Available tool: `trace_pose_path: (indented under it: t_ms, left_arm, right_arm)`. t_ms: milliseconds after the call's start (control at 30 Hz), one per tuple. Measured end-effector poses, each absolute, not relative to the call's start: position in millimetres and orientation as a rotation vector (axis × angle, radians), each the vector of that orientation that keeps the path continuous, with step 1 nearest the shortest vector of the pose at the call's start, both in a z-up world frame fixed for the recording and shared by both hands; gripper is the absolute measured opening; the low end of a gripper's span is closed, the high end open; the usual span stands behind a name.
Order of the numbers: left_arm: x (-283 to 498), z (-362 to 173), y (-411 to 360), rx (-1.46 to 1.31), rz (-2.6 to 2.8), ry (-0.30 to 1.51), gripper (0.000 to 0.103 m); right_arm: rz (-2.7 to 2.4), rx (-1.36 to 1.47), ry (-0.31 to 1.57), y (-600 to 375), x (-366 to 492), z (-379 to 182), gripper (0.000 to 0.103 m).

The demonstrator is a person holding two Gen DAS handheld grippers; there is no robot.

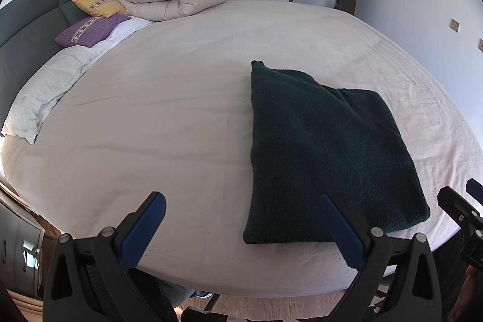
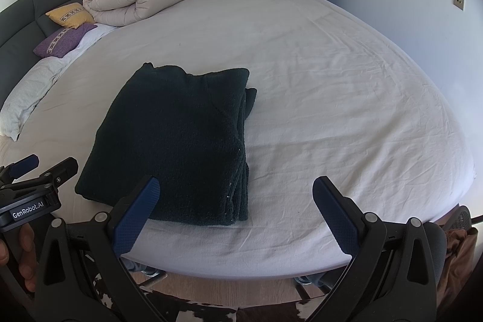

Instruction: Fold small clothes

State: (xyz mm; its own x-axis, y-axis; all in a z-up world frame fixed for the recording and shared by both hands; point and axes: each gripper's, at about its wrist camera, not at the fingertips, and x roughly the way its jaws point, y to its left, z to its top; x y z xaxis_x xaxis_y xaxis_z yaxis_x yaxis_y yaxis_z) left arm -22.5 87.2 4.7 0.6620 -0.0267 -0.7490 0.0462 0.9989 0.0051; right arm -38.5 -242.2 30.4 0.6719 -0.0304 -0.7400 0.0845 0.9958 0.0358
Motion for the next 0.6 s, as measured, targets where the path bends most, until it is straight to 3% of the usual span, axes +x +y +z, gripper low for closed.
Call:
trace_pose_path:
  t_ms: [600]
  left_arm:
    - [-26.6, 4.6, 93.0, 0.033, -0.059, 0.835, 0.103]
  right_arm:
    - [-0.054, 0.067, 0.847, -247.0, -31.3, 26.9, 0.103]
